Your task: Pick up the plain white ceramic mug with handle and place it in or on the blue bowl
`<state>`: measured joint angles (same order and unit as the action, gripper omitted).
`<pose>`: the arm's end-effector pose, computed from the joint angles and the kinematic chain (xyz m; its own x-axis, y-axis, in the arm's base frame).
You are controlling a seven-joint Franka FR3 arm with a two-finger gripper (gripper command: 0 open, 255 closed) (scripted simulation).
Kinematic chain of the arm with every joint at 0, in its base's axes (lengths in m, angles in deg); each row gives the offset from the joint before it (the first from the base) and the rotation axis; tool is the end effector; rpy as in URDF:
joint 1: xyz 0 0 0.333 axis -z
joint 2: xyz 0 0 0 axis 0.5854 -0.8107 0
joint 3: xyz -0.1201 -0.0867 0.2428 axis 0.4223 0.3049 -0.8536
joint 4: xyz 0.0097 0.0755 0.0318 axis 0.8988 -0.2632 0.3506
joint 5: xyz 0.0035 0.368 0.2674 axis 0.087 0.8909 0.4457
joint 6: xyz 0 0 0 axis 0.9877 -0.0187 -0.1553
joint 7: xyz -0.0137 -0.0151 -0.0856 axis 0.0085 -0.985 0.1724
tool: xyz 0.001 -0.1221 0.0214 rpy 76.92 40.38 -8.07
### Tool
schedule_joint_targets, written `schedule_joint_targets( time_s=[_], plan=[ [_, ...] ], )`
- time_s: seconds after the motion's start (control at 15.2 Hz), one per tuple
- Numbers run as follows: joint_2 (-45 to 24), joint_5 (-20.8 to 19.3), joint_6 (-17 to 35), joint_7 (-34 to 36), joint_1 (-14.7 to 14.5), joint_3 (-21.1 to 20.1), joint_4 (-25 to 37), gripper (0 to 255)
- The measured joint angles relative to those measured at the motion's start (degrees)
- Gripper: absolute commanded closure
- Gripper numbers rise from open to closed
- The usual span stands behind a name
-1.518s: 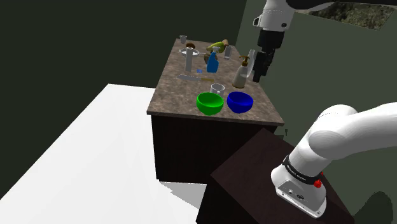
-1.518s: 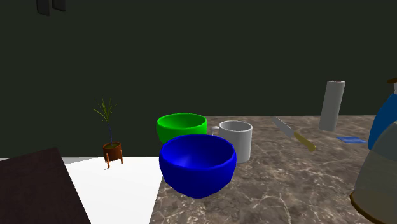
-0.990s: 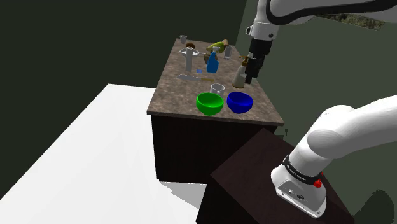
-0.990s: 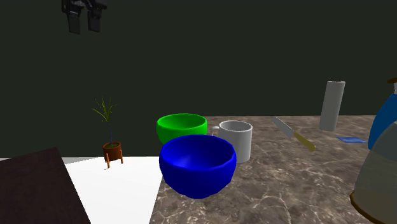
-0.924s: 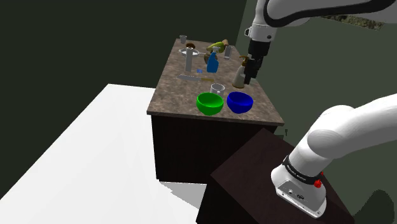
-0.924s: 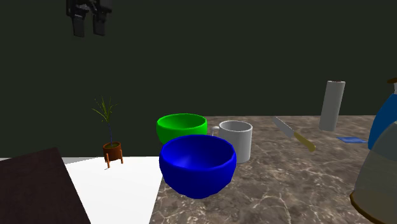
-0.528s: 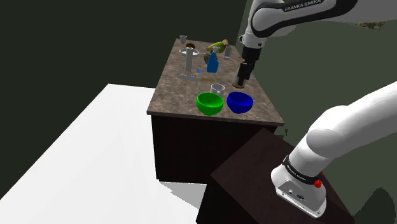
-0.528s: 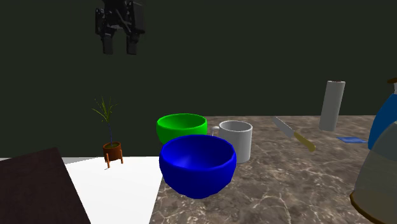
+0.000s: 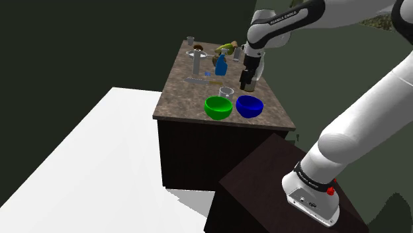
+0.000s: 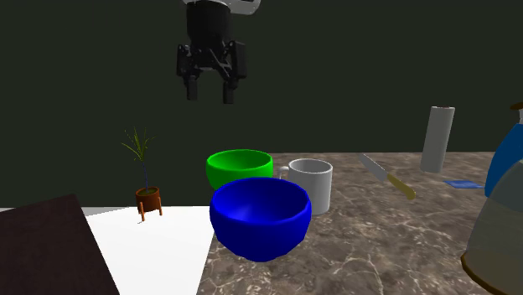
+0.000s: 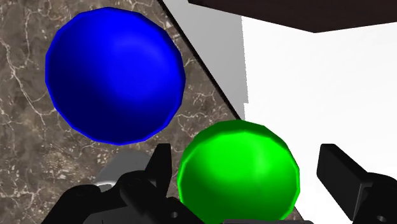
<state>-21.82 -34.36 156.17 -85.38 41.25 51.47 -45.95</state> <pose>0.5205 -0.1357 0.3289 0.9705 0.2372 -0.0440 0.2360 -0.9713 -0.0310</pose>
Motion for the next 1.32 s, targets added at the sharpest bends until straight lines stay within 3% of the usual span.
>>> schedule_joint_targets(
  time_s=[0.59, 1.32],
  plan=[
    [-19.6, 4.4, 7.0, -9.0, 2.6, 2.7, 13.8, 0],
    [-43.5, 9.9, 7.3, -16.4, 8.2, 1.6, 38.6, 0]
  ],
)
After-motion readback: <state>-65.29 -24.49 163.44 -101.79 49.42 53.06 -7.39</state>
